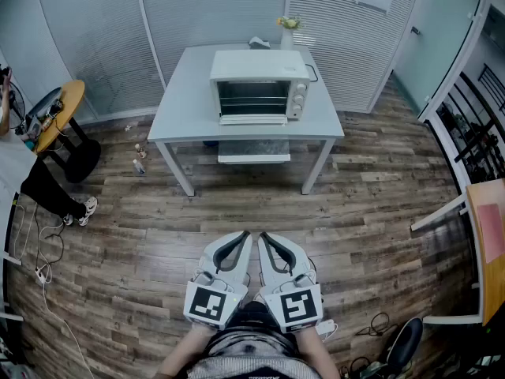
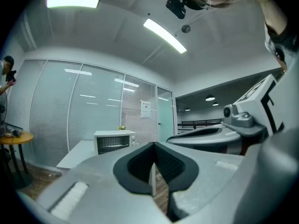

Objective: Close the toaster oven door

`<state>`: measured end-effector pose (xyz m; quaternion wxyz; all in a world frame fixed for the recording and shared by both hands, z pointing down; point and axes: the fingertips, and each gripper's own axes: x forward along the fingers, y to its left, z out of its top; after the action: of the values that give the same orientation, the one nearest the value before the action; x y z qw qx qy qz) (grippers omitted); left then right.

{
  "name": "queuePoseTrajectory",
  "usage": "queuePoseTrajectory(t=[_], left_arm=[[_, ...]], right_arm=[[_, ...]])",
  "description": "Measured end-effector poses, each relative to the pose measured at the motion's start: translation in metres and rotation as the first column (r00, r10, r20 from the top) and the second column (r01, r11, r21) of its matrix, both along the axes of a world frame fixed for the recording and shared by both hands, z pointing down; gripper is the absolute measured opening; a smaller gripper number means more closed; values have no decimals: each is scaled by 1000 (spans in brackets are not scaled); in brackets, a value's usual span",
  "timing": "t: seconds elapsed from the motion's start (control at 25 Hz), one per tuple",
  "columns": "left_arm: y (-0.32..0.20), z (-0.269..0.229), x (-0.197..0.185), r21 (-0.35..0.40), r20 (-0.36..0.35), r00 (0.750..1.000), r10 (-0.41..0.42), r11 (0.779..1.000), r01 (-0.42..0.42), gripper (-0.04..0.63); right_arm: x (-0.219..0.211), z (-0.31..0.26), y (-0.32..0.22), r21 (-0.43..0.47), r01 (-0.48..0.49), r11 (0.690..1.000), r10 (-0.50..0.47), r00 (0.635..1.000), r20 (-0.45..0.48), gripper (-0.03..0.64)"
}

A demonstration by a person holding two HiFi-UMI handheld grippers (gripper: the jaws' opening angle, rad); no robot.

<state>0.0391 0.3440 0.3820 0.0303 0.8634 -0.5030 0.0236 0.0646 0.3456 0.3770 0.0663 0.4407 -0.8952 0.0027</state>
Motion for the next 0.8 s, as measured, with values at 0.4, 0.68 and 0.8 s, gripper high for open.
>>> queuePoseTrajectory(t=[0.4, 0.68, 0.8], left_arm=[[-6, 3, -4, -4, 6, 1000, -22, 1000, 22, 43], [-18, 6, 4, -7, -3, 1000, -31, 999, 31, 48], [-26, 8, 7, -12, -14, 999, -35, 999, 35, 48]], right_arm=[[9, 3, -8, -16, -27, 1000, 27, 999, 31, 48], [15, 6, -23, -17, -13, 1000, 13, 1000, 21, 54], [17, 7, -30, -14, 1, 1000, -1, 1000, 18, 54]])
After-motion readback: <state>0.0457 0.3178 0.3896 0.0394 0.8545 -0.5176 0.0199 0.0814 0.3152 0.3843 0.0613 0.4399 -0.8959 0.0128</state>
